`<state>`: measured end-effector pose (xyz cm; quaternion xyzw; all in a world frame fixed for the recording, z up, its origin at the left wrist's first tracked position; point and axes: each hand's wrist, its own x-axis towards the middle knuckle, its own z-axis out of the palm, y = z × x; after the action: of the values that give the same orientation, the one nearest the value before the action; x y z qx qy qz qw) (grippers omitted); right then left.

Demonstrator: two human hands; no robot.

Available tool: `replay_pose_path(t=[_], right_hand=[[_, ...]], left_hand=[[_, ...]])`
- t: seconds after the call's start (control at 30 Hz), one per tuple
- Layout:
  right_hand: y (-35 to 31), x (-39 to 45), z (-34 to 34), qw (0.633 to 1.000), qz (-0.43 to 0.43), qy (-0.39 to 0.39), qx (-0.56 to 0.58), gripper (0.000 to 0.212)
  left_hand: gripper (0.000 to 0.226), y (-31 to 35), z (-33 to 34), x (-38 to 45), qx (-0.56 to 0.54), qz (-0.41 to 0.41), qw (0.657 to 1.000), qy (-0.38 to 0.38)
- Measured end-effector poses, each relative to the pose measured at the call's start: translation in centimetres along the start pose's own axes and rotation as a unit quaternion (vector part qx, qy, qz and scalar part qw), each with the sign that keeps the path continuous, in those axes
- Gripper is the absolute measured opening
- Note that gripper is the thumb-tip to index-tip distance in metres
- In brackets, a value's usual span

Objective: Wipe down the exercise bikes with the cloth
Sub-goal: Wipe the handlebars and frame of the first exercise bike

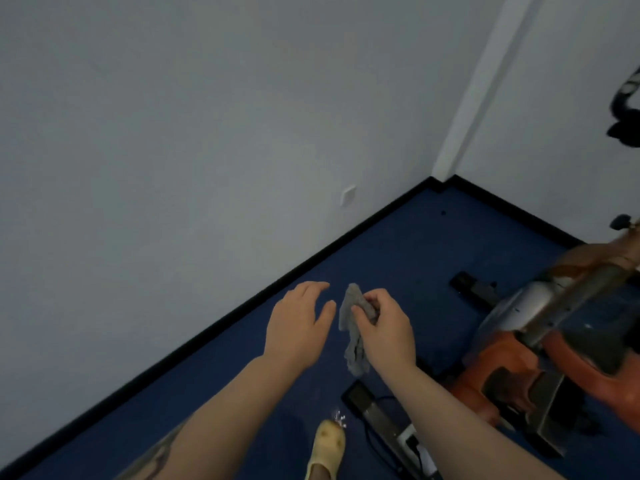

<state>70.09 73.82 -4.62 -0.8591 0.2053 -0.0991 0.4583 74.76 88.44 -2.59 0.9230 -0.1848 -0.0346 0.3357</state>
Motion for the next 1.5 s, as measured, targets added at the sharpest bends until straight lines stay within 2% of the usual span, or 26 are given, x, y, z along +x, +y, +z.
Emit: replay_pose_path(t=[0.23, 0.37, 0.53, 0.7, 0.8, 1.0, 1.17, 1.33, 1.5], right_hand=[[0.3, 11.3, -1.8, 0.993, 0.049, 0.1, 0.03, 0.01], [-0.9, 17.3, -2.5, 0.985, 0.071, 0.149, 0.048, 0.01], [-2.1, 24.2, -2.3, 0.972, 0.094, 0.207, 0.06, 0.01], [-2.9, 30.1, -3.3, 0.933, 0.126, 0.327, 0.088, 0.012], [-3.1, 32.4, -5.3, 0.896, 0.153, 0.403, 0.109, 0.012], [-2.9, 33.0, -11.4, 0.834, 0.168, 0.517, 0.099, 0.011], [-1.0, 34.2, -17.9, 0.794, 0.171, 0.577, 0.091, 0.006], [2.7, 36.5, -26.2, 0.75, 0.161, 0.628, 0.128, 0.006], [7.4, 38.6, -34.0, 0.744, 0.186, 0.626, 0.141, 0.007]], left_hand=[[0.04, 2.0, 1.4, 14.8, 0.005, 0.095, 0.994, -0.045], [0.039, 3.1, 1.6, 21.7, -0.027, 0.116, 0.992, -0.053], [0.04, 3.3, 2.0, 30.5, -0.022, 0.169, 0.98, -0.102], [0.04, 4.6, 2.2, 40.1, -0.032, 0.25, 0.956, -0.152], [0.04, 7.2, 3.3, 45.1, -0.033, 0.301, 0.936, -0.178], [0.039, 14.7, 6.8, 47.9, -0.087, 0.387, 0.885, -0.244], [0.039, 21.5, 10.2, 49.0, -0.118, 0.446, 0.848, -0.262], [0.039, 29.0, 14.7, 51.4, -0.127, 0.489, 0.824, -0.255], [0.038, 37.6, 20.2, 53.4, -0.16, 0.47, 0.82, -0.284]])
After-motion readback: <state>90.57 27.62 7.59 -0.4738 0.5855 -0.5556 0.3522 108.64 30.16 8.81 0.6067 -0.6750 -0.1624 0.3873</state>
